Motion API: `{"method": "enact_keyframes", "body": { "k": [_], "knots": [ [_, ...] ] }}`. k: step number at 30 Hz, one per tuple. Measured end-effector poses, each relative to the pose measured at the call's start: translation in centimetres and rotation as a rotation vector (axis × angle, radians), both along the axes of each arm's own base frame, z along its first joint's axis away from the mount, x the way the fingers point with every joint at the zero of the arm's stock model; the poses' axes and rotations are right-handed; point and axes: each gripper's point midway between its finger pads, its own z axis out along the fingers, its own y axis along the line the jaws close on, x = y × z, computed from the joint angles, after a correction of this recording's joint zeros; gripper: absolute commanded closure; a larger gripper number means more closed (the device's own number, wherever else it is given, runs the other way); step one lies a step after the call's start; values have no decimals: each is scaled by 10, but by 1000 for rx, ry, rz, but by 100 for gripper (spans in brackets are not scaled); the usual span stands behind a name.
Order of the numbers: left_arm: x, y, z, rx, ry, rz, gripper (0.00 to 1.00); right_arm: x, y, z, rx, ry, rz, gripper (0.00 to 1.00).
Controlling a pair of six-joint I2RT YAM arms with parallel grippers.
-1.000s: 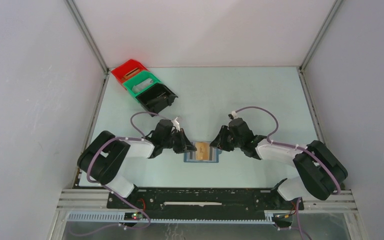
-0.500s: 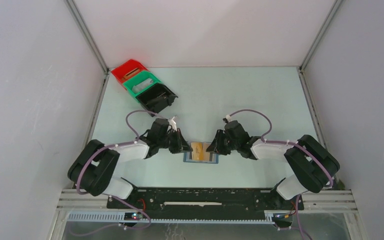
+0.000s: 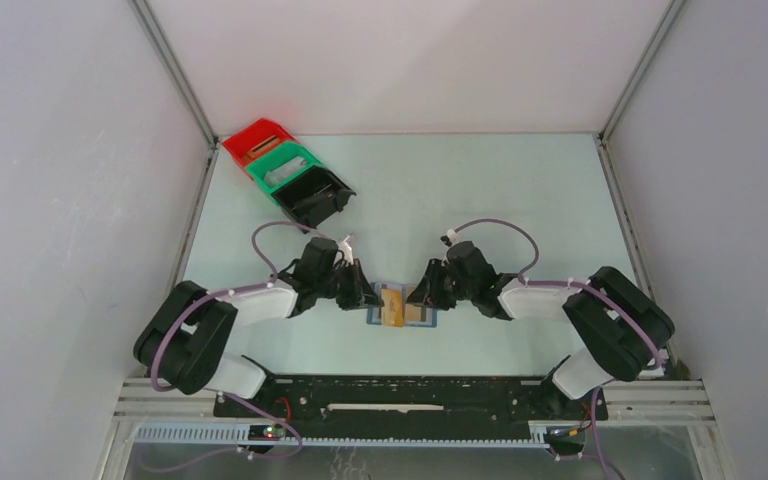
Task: Take the credit cards out of the card holder
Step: Remove the credit card from the card holder.
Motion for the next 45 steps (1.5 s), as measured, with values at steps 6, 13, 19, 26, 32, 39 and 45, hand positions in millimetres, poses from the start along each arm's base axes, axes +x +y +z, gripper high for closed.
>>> {"method": "enact_keyframes", "body": {
  "k": [6,13,19,26,32,39,45],
  "knots": [
    [0,0,-1,1,4,0,100,-9,9,-10,11,35,32,64],
    [3,-5,4,-17,-2,-11,96,-12,17,-10,39,42,48,65],
    [3,-8,4,-36,7,-21,92,-12,21,-15,53,62,48,67],
    [1,-11,1,-47,27,-32,88,-12,23,-16,64,70,47,67],
    [-1,-12,-5,-44,46,-40,100,-12,24,-16,64,71,48,67],
    [4,-10,3,-12,42,-26,100,-14,23,-10,74,78,50,54],
    [39,9,65,17,-104,77,100,-7,12,37,98,11,21,47]
  ]
}}
